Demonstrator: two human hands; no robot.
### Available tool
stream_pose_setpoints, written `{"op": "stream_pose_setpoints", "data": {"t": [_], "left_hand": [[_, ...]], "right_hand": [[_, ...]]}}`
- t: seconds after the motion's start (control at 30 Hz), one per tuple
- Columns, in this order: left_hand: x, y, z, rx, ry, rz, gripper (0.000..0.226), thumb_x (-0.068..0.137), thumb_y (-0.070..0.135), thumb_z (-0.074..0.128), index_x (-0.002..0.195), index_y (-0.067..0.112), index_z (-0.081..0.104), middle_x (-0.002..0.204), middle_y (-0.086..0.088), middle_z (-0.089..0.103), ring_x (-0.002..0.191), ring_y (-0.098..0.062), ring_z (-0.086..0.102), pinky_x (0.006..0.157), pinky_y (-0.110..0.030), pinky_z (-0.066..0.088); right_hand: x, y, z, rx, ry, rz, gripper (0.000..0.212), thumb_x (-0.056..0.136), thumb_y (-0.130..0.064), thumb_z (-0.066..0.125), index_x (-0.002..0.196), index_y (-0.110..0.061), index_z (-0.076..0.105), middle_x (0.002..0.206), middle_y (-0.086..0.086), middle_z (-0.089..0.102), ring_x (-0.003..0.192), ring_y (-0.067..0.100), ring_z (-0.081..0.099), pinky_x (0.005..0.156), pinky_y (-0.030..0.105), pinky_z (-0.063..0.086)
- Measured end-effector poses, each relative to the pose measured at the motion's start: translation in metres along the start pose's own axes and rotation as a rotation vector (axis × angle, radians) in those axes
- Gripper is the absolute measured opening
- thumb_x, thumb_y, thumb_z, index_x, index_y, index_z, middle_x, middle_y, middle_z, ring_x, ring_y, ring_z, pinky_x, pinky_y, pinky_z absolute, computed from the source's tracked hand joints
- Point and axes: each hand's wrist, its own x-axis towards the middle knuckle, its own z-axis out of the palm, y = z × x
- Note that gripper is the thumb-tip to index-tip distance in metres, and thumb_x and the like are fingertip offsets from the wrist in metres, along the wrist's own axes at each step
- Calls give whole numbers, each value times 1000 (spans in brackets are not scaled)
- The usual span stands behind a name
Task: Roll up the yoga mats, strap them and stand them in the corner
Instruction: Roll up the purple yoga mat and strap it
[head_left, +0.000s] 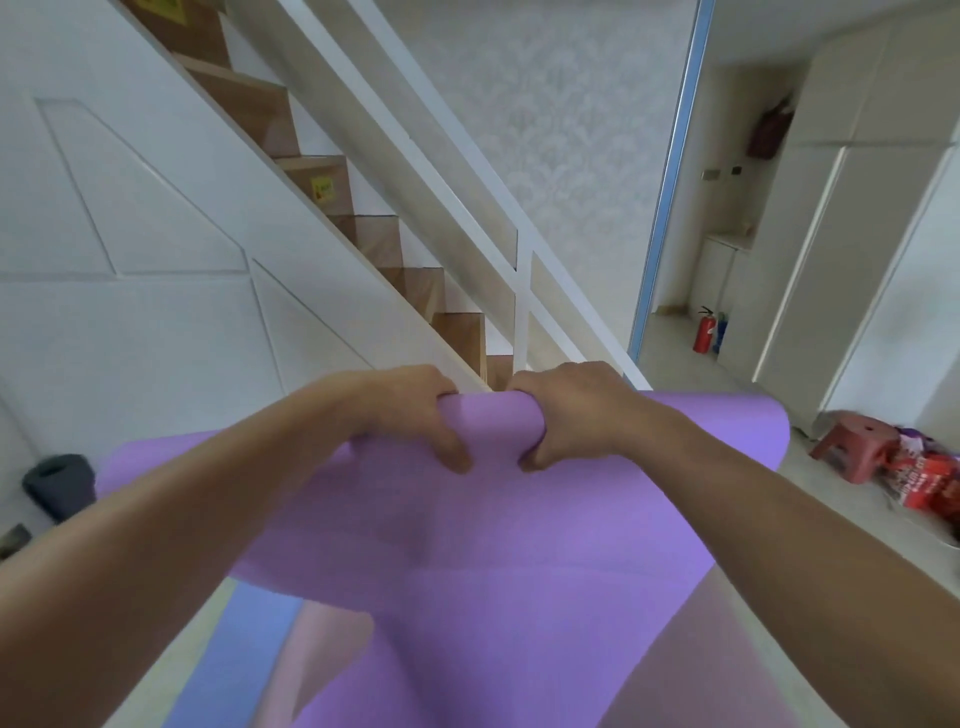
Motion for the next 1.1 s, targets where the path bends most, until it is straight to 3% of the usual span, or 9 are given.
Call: {"op": "stream_pose_setpoints", "data": {"t": [0.17,0.4,0.53,0.67,0.73,0.83,0.9,1.0,1.1], "left_hand": [[-2,5,42,538,239,157,77,54,66,79,115,30,49,98,9,59,89,-21,61,68,-32,39],[19,-24,57,-133,-219,-52,48,45,36,93,89,26,74,85,5,76,81,-20,73,78,-42,62],[22,-23,85,-136,-372,-33,53,55,39,92,101,29,69,99,6,74,88,-19,72,84,-42,61],[16,-5,123,504,-79,185,86,53,67,81,118,25,44,105,5,60,91,-24,62,70,-33,43],[17,-2,137,487,-23,196,75,57,61,80,111,21,47,98,2,60,84,-25,60,67,-33,43],[26,-16,137,110,-209,29,61,47,48,87,97,25,61,88,5,66,79,-19,64,72,-35,55],[28,-30,135,-179,-369,-53,55,45,34,92,94,24,70,87,5,75,80,-21,73,78,-42,62],[27,-38,140,-301,-500,-54,52,52,24,93,99,21,72,93,1,77,85,-24,75,81,-48,62],[23,-29,153,-33,-420,38,76,46,52,88,112,31,58,106,8,69,94,-20,69,87,-41,57]], "right_hand": [[-2,8,3,245,-251,67,45,55,-51,86,86,-32,60,83,-10,62,80,13,60,64,31,47],[-34,-9,75,-134,-65,4,107,55,-69,78,145,-33,32,125,-6,54,111,21,54,82,35,45],[-36,-4,89,22,-273,51,65,57,-63,77,110,-38,51,96,-11,66,87,15,61,74,34,51],[-38,14,90,312,-511,142,45,54,-48,88,81,-35,54,80,-12,62,79,12,60,68,33,50],[-42,14,97,346,-536,147,46,57,-46,87,90,-37,57,86,-13,63,86,14,61,72,34,50],[-54,6,110,148,-480,96,102,55,-59,84,142,-43,34,123,-14,56,115,15,54,91,35,46],[-64,-3,126,-57,-396,50,125,54,-65,82,153,-36,12,131,-7,48,119,19,49,91,35,42],[-65,-8,141,-24,-342,24,94,58,-62,78,138,-38,35,115,-9,58,106,19,57,80,33,43],[-59,0,136,154,-511,75,63,56,-56,81,110,-37,54,94,-12,65,91,17,61,77,34,49]]}}
